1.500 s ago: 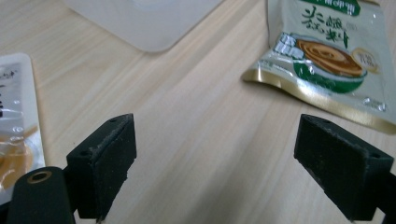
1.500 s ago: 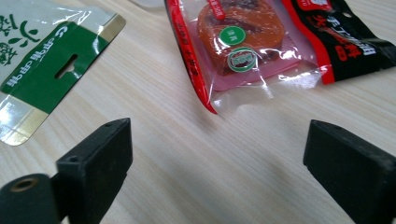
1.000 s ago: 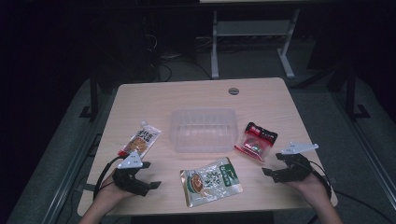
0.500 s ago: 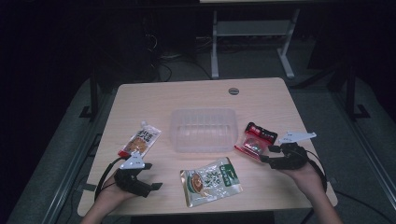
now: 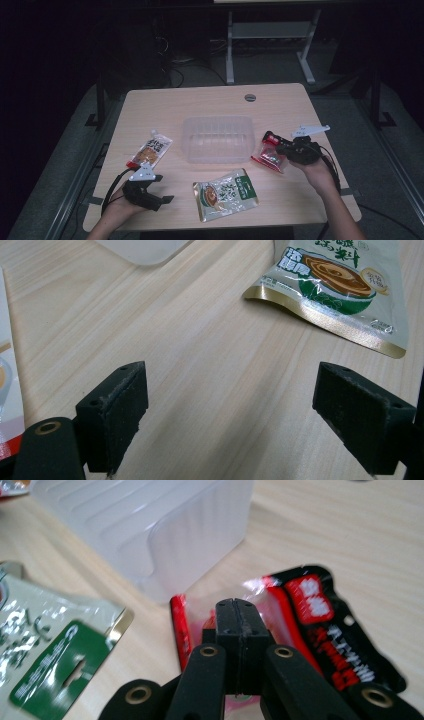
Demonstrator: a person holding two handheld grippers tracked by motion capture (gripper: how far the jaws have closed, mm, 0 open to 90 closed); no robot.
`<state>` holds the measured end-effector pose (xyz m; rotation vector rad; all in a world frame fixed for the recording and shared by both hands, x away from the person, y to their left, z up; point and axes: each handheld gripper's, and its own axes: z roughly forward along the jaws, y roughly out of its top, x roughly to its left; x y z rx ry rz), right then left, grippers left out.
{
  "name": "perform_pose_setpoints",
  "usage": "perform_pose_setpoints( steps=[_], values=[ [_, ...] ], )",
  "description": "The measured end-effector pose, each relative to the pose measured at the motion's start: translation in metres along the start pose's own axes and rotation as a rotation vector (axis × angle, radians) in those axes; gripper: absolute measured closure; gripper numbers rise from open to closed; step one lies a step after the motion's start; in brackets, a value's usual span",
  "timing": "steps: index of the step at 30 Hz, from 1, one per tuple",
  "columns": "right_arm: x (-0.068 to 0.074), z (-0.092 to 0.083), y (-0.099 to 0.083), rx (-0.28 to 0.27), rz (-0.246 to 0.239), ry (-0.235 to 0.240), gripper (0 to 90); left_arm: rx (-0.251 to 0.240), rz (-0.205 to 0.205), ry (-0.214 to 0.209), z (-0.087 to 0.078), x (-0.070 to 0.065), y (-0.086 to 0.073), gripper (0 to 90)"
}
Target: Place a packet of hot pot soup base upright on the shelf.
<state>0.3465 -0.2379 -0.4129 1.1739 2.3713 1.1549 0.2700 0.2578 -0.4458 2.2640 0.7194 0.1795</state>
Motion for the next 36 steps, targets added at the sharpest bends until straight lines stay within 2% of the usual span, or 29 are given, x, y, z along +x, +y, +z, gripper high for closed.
perform_pose_setpoints(
  steps=[6,12,19,20,27,36],
  values=[
    [-0.01,0.006,0.012,-0.03,0.023,-0.017,89.7,0.0,-0.002,0.0,0.0,0.0,0.0,14.1],
    [-0.018,0.023,0.018,-0.037,0.029,-0.029,89.7,-0.001,-0.006,-0.003,0.001,0.0,0.0,14.1],
    [-0.024,0.041,0.017,0.002,0.03,-0.04,89.7,0.006,0.003,-0.002,0.001,0.001,0.0,14.1],
    [-0.023,0.045,0.015,0.025,0.031,-0.04,89.7,0.009,0.005,0.0,0.001,0.001,0.0,14.1],
    [-0.025,0.057,0.008,0.078,0.032,-0.046,89.7,0.012,0.005,-0.001,0.001,0.001,0.0,14.0],
    [-0.026,0.061,0.004,0.089,0.04,-0.041,89.7,0.01,-0.01,-0.007,0.003,0.001,-0.001,14.1]
  ],
)
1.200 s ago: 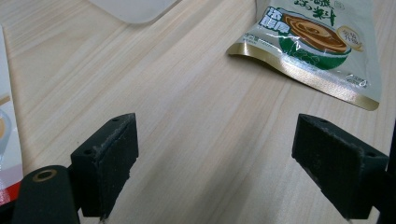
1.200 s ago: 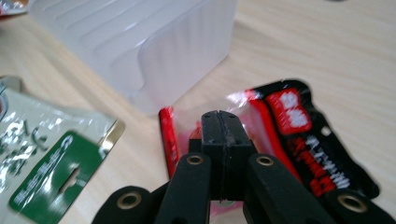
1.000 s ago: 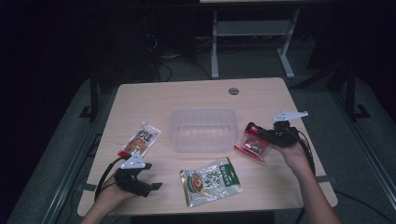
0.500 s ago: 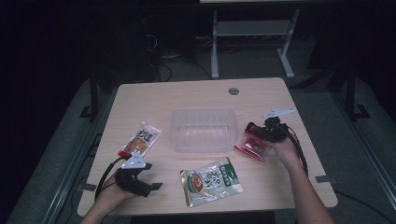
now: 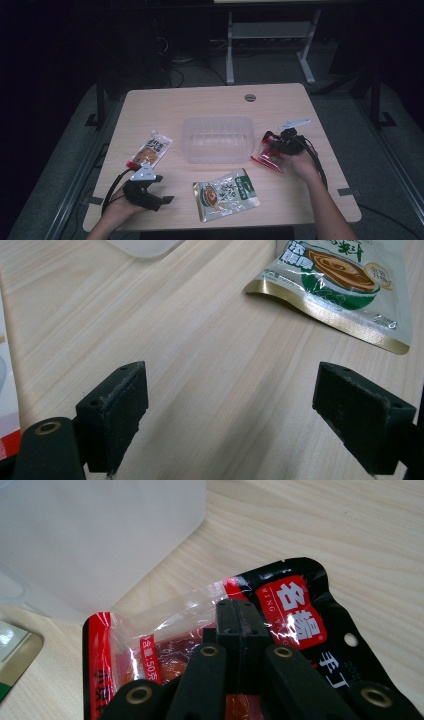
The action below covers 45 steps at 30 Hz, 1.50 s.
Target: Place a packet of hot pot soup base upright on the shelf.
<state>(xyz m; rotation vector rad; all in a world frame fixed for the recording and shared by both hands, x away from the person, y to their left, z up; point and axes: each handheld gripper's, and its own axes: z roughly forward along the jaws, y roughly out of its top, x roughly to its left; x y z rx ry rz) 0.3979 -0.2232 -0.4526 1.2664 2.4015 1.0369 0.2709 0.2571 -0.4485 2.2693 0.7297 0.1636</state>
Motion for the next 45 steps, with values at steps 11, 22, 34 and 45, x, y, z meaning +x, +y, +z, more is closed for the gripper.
perform_pose_setpoints(
  steps=[11,22,34,45],
  values=[
    [0.006,-0.005,-0.003,0.034,-0.022,0.024,89.7,0.002,-0.005,0.001,-0.002,0.001,-0.001,14.0],
    [0.021,-0.017,-0.012,0.074,-0.06,0.035,89.7,-0.001,-0.005,0.0,-0.002,0.0,-0.001,14.1],
    [0.037,-0.03,-0.024,0.106,-0.091,0.055,89.7,0.003,-0.005,-0.002,-0.001,-0.001,-0.001,14.1],
    [0.044,-0.044,-0.041,0.134,-0.106,0.064,89.7,0.01,0.004,-0.002,-0.001,-0.002,-0.001,14.1]
  ],
)
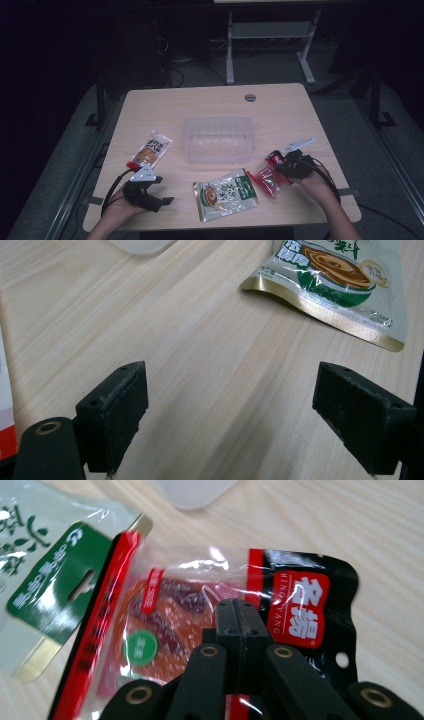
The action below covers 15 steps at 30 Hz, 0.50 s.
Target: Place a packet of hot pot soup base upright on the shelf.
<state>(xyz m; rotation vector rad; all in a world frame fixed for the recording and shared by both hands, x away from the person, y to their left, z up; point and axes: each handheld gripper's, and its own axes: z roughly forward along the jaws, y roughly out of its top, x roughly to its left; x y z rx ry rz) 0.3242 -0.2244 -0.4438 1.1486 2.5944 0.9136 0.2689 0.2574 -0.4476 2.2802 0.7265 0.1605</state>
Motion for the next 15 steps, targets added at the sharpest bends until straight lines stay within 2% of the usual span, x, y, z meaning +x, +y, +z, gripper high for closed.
perform_pose_setpoints(
  steps=[11,13,15],
  values=[
    [0.011,-0.007,-0.011,0.017,-0.01,0.029,89.6,-0.011,-0.007,-0.003,0.001,-0.001,0.0,14.1],
    [0.011,-0.008,-0.011,0.01,-0.009,0.029,87.6,-0.017,-0.004,-0.006,0.001,-0.002,0.001,14.6],
    [0.009,-0.012,-0.01,-0.019,0.008,0.039,83.4,-0.028,-0.004,-0.013,0.0,-0.004,0.003,15.4]
  ],
)
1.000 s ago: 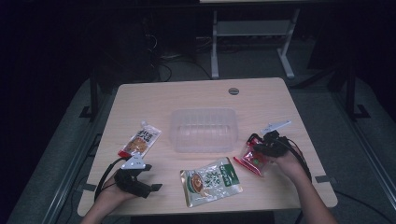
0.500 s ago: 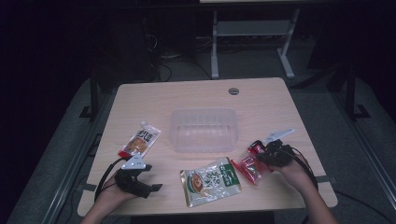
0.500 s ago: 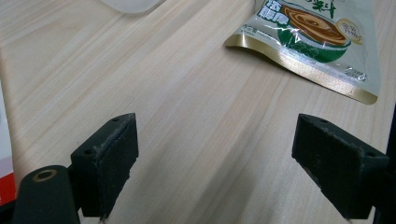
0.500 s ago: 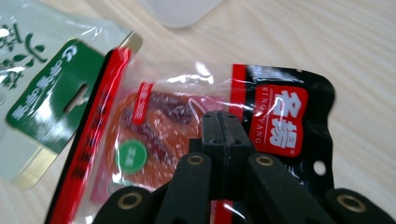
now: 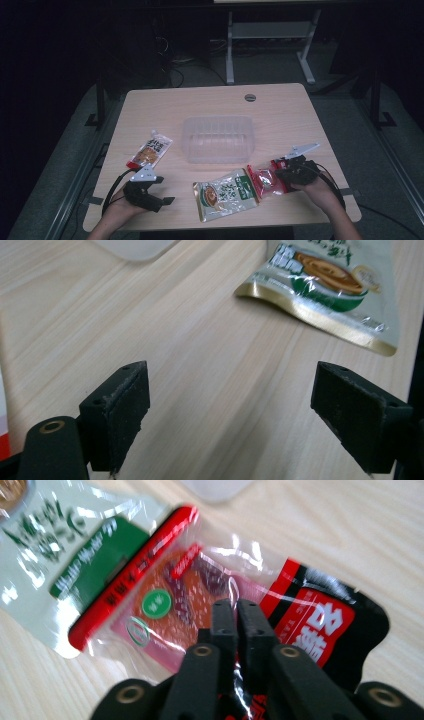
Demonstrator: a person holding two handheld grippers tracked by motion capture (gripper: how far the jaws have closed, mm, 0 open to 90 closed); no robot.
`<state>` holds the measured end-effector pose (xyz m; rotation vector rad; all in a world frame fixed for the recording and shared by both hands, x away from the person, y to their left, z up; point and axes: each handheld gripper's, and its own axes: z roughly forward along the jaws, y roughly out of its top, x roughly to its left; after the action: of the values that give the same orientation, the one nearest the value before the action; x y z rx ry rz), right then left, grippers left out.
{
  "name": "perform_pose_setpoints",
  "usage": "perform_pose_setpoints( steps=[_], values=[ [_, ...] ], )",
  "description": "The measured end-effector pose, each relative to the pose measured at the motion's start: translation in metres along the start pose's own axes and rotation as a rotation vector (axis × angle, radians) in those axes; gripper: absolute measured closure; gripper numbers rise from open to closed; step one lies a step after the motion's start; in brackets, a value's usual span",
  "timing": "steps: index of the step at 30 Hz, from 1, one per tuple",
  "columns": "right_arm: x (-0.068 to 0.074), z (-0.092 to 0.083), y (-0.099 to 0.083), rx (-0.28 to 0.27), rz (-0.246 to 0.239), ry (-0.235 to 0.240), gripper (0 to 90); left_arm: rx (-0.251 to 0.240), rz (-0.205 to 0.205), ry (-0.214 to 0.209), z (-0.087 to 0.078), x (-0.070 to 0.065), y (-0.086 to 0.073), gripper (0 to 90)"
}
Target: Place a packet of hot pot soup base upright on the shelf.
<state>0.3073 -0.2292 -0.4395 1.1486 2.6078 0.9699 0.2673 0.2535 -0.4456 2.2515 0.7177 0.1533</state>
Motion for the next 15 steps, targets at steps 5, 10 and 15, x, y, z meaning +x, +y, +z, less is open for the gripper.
perform_pose_setpoints(
  steps=[5,10,15],
  values=[
    [-0.003,-0.008,-0.002,-0.055,0.047,-0.006,60.0,-0.034,0.004,-0.015,0.0,-0.004,0.01,22.4],
    [-0.003,-0.013,-0.009,-0.092,0.073,-0.02,44.7,-0.052,0.002,-0.043,0.002,-0.011,0.027,39.4],
    [-0.004,-0.019,-0.017,-0.107,0.095,-0.027,39.8,-0.061,0.015,-0.083,0.011,-0.016,0.043,66.2]
  ],
)
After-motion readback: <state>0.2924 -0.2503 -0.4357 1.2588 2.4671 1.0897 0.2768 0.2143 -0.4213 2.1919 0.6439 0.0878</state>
